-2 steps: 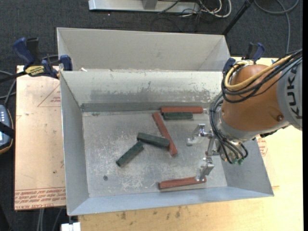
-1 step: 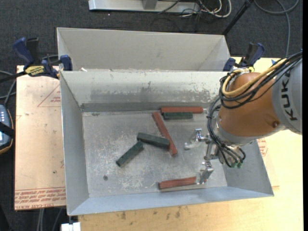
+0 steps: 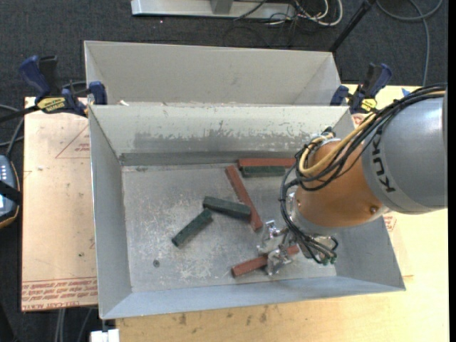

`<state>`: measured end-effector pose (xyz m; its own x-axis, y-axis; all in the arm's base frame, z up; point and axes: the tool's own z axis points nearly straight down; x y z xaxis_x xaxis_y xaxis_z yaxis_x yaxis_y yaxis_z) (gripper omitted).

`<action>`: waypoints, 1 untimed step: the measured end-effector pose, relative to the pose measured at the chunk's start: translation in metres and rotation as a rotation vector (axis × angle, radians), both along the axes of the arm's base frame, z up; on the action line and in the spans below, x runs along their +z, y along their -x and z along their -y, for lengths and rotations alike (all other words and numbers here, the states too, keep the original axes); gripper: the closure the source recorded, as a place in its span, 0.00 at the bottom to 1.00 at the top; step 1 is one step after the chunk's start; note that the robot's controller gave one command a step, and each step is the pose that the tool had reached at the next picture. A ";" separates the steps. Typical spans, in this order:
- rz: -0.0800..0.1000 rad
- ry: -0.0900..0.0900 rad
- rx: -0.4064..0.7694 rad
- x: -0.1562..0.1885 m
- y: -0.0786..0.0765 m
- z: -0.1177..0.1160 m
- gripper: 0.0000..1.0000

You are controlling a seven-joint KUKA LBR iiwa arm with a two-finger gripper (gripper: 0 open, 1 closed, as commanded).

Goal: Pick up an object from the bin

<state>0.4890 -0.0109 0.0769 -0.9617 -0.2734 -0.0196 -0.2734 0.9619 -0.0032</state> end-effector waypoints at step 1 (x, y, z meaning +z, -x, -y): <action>0.000 0.000 0.000 0.000 0.000 0.000 1.00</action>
Offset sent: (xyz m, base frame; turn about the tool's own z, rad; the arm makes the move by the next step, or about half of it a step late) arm 0.0414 0.0244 -0.0069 -0.0439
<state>0.4890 -0.0109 0.0769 -0.9617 -0.2734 -0.0197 -0.2733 0.9619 -0.0032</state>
